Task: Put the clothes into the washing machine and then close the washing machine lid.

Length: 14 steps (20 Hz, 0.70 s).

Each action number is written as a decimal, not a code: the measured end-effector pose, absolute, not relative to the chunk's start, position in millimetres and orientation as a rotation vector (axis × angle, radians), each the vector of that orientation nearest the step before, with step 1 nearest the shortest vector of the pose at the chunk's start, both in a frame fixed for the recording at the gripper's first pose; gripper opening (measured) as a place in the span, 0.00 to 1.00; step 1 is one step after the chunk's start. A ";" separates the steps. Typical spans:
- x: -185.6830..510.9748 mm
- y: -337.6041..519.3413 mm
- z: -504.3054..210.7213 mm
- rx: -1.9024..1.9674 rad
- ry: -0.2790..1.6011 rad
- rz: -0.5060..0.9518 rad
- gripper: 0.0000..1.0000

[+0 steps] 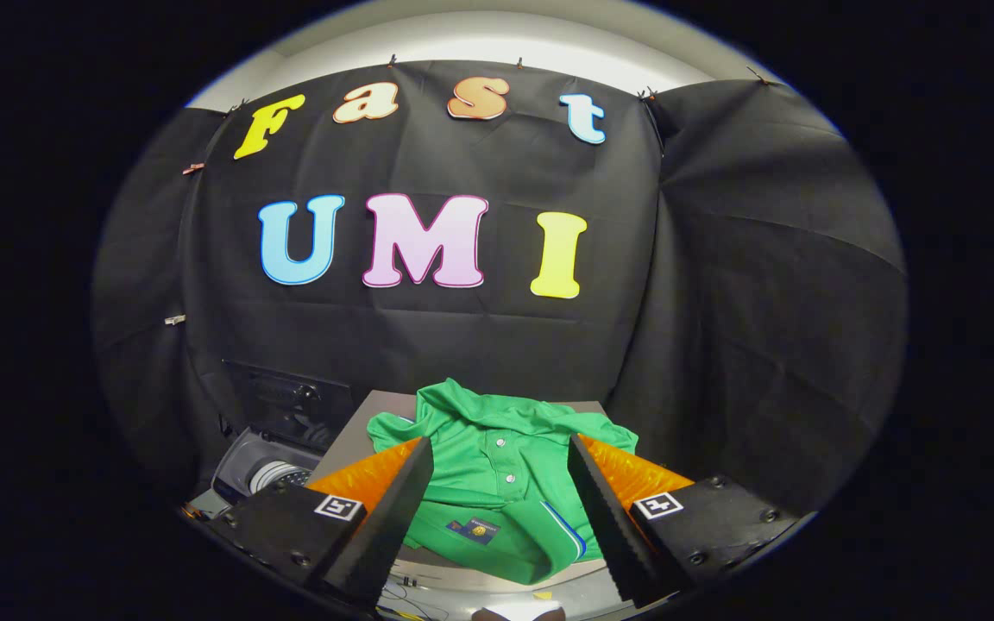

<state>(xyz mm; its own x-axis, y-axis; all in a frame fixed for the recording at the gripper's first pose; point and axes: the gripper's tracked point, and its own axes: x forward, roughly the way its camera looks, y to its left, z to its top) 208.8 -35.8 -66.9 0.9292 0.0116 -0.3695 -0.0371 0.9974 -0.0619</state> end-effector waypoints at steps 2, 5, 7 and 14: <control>218.5 -38.7 -71.7 -0.078 0.399 0.021 0.98; 226.7 -39.3 -79.7 -0.068 0.434 0.025 0.98; 231.4 -39.7 -87.1 -0.080 0.455 0.030 0.98; 258.3 -40.2 -117.2 -0.108 0.572 0.029 0.99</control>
<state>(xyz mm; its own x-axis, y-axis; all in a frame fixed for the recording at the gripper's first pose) 258.3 -40.2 -117.2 0.8407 -0.0024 -0.5414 -0.0575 0.9939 -0.0937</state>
